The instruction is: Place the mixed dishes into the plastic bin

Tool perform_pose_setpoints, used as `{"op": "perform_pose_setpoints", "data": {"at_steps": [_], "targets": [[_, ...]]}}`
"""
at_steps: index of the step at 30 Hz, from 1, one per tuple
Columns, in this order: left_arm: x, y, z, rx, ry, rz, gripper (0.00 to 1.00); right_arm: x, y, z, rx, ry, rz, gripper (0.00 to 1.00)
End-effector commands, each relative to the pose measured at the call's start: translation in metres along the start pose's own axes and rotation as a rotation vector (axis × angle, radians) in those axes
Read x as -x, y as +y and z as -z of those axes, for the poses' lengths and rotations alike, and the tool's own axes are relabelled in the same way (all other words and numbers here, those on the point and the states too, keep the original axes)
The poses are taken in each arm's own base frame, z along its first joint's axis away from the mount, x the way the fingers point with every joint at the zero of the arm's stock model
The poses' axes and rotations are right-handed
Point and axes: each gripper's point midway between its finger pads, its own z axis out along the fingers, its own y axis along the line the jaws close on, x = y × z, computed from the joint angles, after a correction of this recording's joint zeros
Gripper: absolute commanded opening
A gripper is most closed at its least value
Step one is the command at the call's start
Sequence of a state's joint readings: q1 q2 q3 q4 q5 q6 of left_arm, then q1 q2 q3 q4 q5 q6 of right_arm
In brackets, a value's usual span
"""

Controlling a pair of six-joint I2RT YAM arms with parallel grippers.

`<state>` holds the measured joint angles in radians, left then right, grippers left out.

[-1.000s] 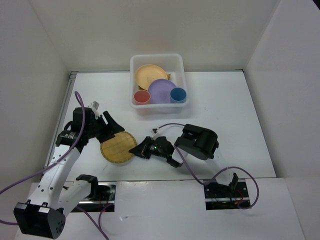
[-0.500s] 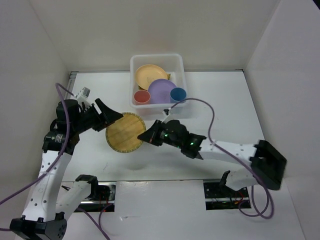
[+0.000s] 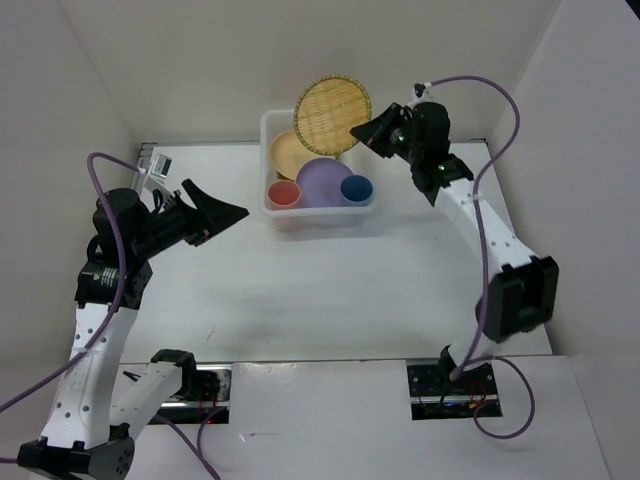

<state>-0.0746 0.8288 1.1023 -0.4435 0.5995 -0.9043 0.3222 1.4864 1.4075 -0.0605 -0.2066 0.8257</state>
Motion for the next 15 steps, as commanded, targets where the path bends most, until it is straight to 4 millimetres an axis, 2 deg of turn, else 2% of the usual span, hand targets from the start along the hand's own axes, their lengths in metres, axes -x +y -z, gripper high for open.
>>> {"op": "perform_pose_setpoints", "data": {"at_steps": [1,2,3,4,5,6,9,12,13,14,15], "targets": [[0.009,-0.011,0.005,-0.028,-0.030,-0.038,0.74,0.013,0.008,-0.032,0.086,0.079,0.088,0.00],[0.008,-0.009,0.005,-0.022,-0.025,-0.033,0.74,0.014,0.002,-0.043,0.079,0.097,0.090,0.00],[0.006,-0.006,0.004,-0.017,-0.020,-0.027,0.74,0.014,0.000,-0.066,0.093,0.127,0.086,0.00],[0.006,-0.006,0.004,-0.017,-0.020,-0.027,0.74,0.012,-0.015,-0.075,0.049,0.158,0.091,0.00],[0.006,-0.006,0.004,-0.017,-0.020,-0.027,0.74,0.011,-0.022,-0.085,0.033,0.174,0.092,0.00],[0.006,-0.006,0.004,-0.017,-0.020,-0.036,0.74,0.008,-0.030,-0.104,0.026,0.196,0.084,0.00],[0.003,-0.002,0.003,-0.006,-0.010,-0.025,0.74,-0.005,-0.056,-0.130,-0.019,0.243,0.080,0.00],[0.000,0.003,0.002,0.005,0.000,-0.023,0.74,-0.012,-0.068,-0.145,-0.040,0.280,0.072,0.00],[0.000,0.003,0.002,0.005,0.000,-0.023,0.74,-0.027,-0.087,-0.155,-0.063,0.320,0.054,0.00],[0.000,0.003,0.002,0.005,0.000,-0.023,0.74,-0.026,-0.087,-0.158,-0.063,0.321,0.054,0.00],[0.000,0.003,0.002,0.005,0.000,-0.023,0.74,-0.034,-0.089,-0.162,-0.068,0.338,0.051,0.00]]}}
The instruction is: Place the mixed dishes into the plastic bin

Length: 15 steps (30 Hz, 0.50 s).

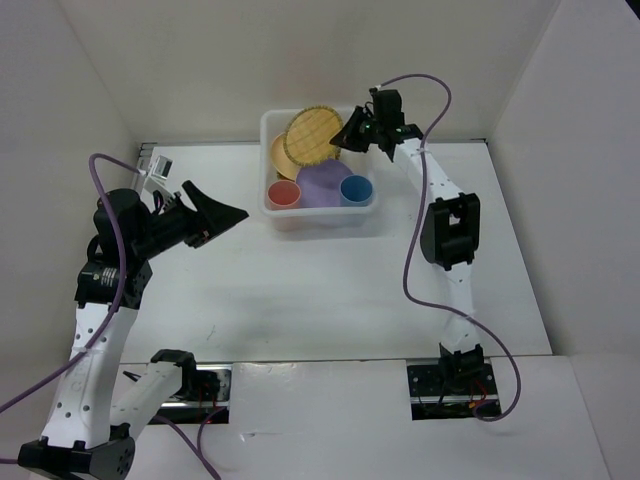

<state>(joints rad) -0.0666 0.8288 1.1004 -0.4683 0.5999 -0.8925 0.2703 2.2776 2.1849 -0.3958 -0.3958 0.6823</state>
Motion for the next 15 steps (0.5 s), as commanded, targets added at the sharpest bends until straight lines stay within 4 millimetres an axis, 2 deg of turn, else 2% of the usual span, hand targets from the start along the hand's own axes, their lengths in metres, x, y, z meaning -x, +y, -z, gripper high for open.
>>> {"op": "perform_pose_setpoints", "data": {"at_steps": [1,2,3,5,7,8,9,10,11,13,15], "targets": [[0.002,-0.003,0.001,-0.015,-0.009,-0.029,0.74,0.006,0.011,-0.003,0.028,0.014,0.026,0.00],[0.006,-0.002,0.002,-0.015,-0.021,-0.032,0.74,0.006,0.017,-0.005,0.027,0.016,0.041,0.00],[0.006,-0.002,0.002,-0.015,-0.021,-0.032,0.74,0.005,0.015,-0.008,0.021,0.022,0.037,0.00],[0.006,0.000,0.000,-0.010,-0.016,-0.027,0.74,0.002,0.001,-0.020,-0.014,0.026,0.027,0.00],[0.006,0.000,-0.001,-0.010,-0.016,-0.027,0.74,0.008,0.004,-0.020,-0.020,0.019,0.028,0.00],[0.006,0.000,-0.001,-0.010,-0.016,-0.027,0.74,0.015,0.006,-0.027,-0.007,0.003,0.036,0.00],[0.006,0.000,-0.001,-0.010,-0.016,-0.027,0.74,-0.010,-0.027,-0.047,-0.071,0.079,-0.004,0.00],[0.006,0.000,-0.001,-0.010,-0.016,-0.027,0.74,0.008,-0.001,-0.029,-0.037,0.039,0.017,0.00],[0.006,0.000,-0.001,-0.010,-0.016,-0.027,0.74,0.015,-0.006,-0.034,0.007,0.018,0.010,0.01],[0.004,0.001,0.000,-0.005,-0.011,-0.021,0.74,-0.002,-0.014,-0.044,0.040,0.101,-0.075,0.08],[0.004,0.001,0.000,-0.005,-0.011,-0.021,0.74,0.002,-0.018,-0.043,0.023,0.073,-0.061,0.09]]}}
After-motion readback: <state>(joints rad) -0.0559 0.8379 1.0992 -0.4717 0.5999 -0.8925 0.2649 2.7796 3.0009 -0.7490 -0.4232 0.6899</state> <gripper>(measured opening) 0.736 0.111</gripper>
